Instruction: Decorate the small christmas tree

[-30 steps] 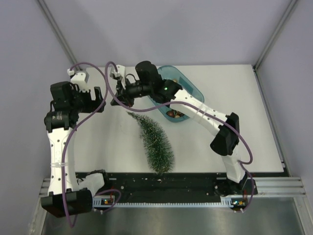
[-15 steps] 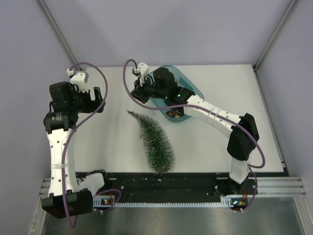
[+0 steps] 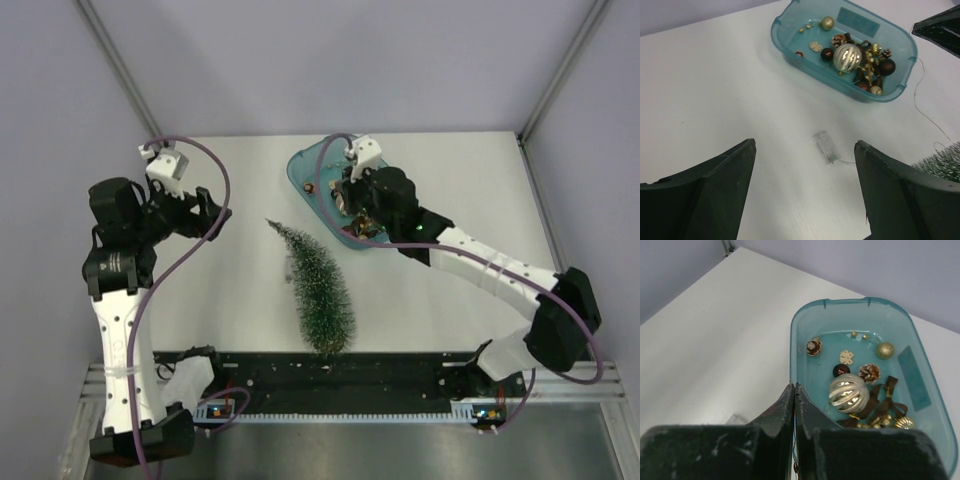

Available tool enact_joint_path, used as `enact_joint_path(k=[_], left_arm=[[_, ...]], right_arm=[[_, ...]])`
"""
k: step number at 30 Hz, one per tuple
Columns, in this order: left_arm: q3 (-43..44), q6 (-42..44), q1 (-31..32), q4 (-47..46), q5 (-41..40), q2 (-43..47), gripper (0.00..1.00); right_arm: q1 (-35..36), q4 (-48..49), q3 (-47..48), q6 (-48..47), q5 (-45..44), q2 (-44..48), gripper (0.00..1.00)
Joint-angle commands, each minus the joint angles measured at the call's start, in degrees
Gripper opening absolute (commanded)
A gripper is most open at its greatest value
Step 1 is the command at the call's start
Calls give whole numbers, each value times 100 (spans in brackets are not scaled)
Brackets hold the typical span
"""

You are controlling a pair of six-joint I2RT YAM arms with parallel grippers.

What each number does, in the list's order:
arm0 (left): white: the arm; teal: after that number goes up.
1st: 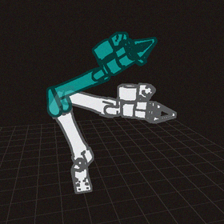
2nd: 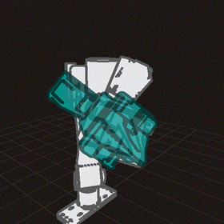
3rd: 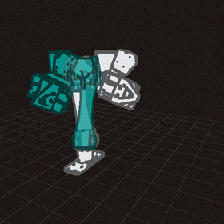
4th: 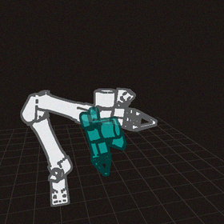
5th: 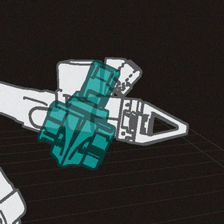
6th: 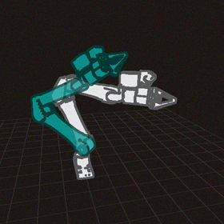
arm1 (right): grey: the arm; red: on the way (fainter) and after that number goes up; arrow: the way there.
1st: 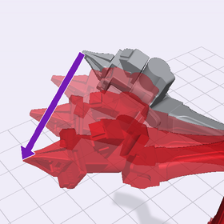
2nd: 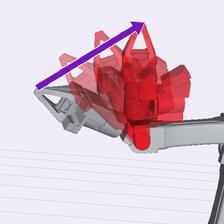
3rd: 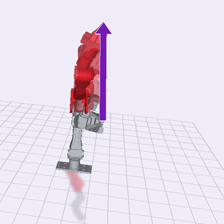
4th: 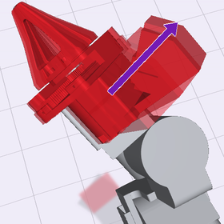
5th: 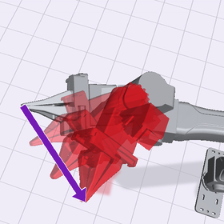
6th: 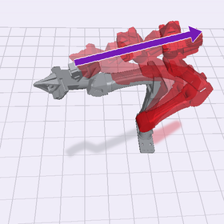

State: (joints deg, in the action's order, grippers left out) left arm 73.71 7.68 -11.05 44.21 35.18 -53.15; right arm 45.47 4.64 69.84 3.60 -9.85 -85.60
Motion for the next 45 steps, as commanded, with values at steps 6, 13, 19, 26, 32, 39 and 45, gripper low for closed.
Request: enact_joint_path(k=[6, 13, 19, 26, 32, 39, 45], left_arm=[[460, -582, -46, -438, 2236, -214, 87], [197, -2453, -29, -2054, 3240, -363, 97], [-120, -3492, 138, -3066, 3425, -469, 99], [-296, -4195, 410, -3779, 3496, -513, 99], [-322, -4231, 525, -3814, 3531, -530, 99], [-595, -4205, 744, -3823, 3496, -495, 99], [-805, -4231, 1051, -3814, 3513, -399, 99]], right_arm=[[-170, 292, -990, 168, -283, 1687, 0], [-144, -183, -1192, 317, 63, 1994, 0], [-135, -350, -1491, 256, -254, 2048, 0], [-118, -736, -1711, 142, -1105, 2100, 0], [-83, -1308, -1711, 159, -1960, 2574, 0], [347, -1554, -1764, 133, -1959, 2769, 0], [743, -1589, -1492, 133, -2056, 2610, 0]])
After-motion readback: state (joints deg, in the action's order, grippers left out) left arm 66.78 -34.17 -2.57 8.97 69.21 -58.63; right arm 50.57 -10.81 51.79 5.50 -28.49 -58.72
